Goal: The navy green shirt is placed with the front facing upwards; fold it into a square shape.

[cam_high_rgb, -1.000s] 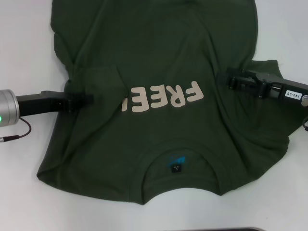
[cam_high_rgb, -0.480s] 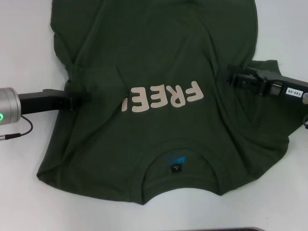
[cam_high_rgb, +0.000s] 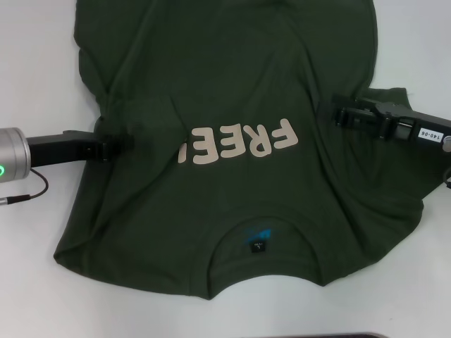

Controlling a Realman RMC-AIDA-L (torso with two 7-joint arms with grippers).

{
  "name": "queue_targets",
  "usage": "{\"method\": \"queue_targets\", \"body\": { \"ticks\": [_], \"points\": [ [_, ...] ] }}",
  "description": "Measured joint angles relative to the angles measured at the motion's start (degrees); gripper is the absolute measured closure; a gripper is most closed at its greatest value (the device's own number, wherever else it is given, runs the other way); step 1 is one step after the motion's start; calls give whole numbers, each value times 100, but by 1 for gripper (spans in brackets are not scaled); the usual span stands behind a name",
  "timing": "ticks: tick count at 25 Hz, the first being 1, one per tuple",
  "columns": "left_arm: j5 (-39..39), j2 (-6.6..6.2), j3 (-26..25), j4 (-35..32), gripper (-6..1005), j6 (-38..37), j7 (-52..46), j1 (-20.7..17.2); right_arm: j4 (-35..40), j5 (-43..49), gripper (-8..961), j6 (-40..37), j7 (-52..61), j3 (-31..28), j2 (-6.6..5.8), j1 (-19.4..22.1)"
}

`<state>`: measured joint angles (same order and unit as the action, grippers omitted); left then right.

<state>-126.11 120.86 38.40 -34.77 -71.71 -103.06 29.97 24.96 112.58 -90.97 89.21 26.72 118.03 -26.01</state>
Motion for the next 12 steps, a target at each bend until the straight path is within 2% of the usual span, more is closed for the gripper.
{"method": "queue_targets", "body": {
  "ticks": [12],
  "points": [
    [3, -11, -22, -8, 819, -32, -29, 0, 0, 0, 69, 1, 0, 0, 0, 7]
  ]
}}
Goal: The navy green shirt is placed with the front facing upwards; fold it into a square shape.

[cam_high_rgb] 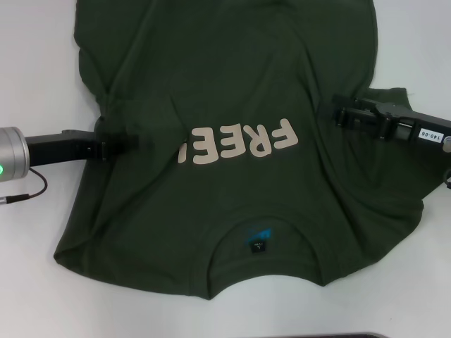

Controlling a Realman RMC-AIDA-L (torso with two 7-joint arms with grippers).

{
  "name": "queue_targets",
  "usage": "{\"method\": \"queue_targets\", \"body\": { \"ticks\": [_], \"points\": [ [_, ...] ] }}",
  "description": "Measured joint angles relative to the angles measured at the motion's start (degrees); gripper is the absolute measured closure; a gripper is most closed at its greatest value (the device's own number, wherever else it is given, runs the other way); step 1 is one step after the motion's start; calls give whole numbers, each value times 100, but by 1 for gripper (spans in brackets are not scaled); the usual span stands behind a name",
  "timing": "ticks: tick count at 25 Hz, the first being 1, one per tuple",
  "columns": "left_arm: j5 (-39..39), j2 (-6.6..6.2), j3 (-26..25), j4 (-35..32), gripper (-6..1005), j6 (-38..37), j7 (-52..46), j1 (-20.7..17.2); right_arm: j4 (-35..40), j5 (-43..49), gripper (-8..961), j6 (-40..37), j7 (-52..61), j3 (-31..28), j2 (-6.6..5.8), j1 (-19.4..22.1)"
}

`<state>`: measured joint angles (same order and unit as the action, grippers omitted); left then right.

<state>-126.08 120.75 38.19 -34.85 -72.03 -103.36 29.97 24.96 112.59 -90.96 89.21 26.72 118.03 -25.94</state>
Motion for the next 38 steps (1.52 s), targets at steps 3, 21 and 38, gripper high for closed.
{"method": "queue_targets", "body": {
  "ticks": [3, 21, 38],
  "points": [
    [9, 0, -7, 1, 757, -3, 0, 0, 0, 0, 69, 0, 0, 0, 0, 1],
    [-4, -6, 11, -9, 426, -4, 0, 0, 0, 0, 71, 1, 0, 0, 0, -17],
    [-40, -27, 90, -16, 649, 128, -124, 6, 0, 0, 66, 1, 0, -61, 0, -17]
  ]
}}
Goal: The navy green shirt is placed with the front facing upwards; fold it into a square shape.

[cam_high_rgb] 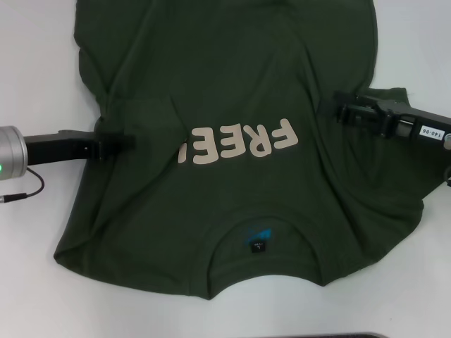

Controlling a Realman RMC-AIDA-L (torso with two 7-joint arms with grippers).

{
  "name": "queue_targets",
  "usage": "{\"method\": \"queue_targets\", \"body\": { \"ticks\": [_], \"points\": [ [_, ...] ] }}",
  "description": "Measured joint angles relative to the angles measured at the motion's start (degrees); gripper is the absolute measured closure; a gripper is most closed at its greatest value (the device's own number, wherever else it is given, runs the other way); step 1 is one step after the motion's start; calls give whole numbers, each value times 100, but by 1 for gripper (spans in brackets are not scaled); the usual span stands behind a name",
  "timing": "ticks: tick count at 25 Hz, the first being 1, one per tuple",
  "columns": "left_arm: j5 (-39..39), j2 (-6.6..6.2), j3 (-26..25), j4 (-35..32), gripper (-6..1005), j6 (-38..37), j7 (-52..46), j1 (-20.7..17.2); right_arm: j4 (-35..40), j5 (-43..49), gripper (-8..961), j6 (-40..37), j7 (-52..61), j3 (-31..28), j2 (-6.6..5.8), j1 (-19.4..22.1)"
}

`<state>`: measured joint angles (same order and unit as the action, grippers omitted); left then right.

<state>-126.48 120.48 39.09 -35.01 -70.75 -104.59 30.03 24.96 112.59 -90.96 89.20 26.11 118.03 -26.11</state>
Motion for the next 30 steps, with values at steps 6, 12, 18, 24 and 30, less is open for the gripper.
{"method": "queue_targets", "body": {
  "ticks": [6, 12, 18, 24, 30],
  "points": [
    [-105, 7, 5, 12, 837, 15, -32, 65, 0, 0, 65, 0, 0, -11, 0, 0],
    [-115, 8, 2, 28, 948, 18, -36, 87, 0, 0, 63, 0, 0, -27, 0, 0],
    [-116, 6, 4, 30, 1001, -105, -120, 115, 0, 0, 61, 14, 0, -36, 0, -1],
    [-116, 39, 54, 28, 998, -409, -281, 132, 0, 0, 60, 21, -3, -38, 0, -3],
    [-111, 118, 113, 6, 998, -601, -313, 120, 0, 0, 58, 2, -19, -62, 0, 19]
  ]
}}
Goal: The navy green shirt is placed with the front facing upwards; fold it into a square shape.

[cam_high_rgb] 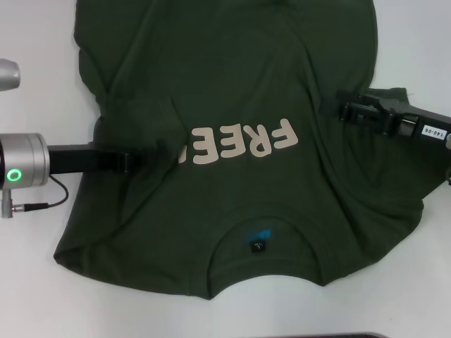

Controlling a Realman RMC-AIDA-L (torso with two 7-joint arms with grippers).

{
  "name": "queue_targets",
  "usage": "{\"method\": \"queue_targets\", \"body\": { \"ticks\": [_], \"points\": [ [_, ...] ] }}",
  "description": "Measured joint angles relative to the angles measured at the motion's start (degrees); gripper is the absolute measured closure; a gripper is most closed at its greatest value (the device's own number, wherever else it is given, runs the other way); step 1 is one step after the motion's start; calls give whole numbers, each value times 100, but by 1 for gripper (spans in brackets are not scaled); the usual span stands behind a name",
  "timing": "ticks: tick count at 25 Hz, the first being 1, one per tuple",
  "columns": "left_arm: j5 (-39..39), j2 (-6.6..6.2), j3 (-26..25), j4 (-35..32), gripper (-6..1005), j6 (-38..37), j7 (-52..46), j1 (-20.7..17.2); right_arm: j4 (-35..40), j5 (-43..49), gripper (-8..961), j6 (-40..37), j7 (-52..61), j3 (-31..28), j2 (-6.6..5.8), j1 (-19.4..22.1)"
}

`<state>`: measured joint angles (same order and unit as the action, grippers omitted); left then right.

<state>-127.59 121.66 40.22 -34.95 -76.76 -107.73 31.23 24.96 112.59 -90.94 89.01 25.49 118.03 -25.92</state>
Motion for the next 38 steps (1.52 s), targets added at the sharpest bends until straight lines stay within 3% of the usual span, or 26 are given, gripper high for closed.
{"method": "queue_targets", "body": {
  "ticks": [13, 28, 38],
  "points": [
    [35, 199, 13, 35, 999, -307, 8, 26, -14, 0, 55, -26, -34, -1, 8, 27],
    [61, 226, 12, 389, 998, -563, 65, 112, -18, 0, 51, -42, -42, 9, 24, 31],
    [61, 226, -42, 375, 760, -684, 208, 136, -2, 0, 48, -135, -46, -10, 27, 78]
  ]
}}
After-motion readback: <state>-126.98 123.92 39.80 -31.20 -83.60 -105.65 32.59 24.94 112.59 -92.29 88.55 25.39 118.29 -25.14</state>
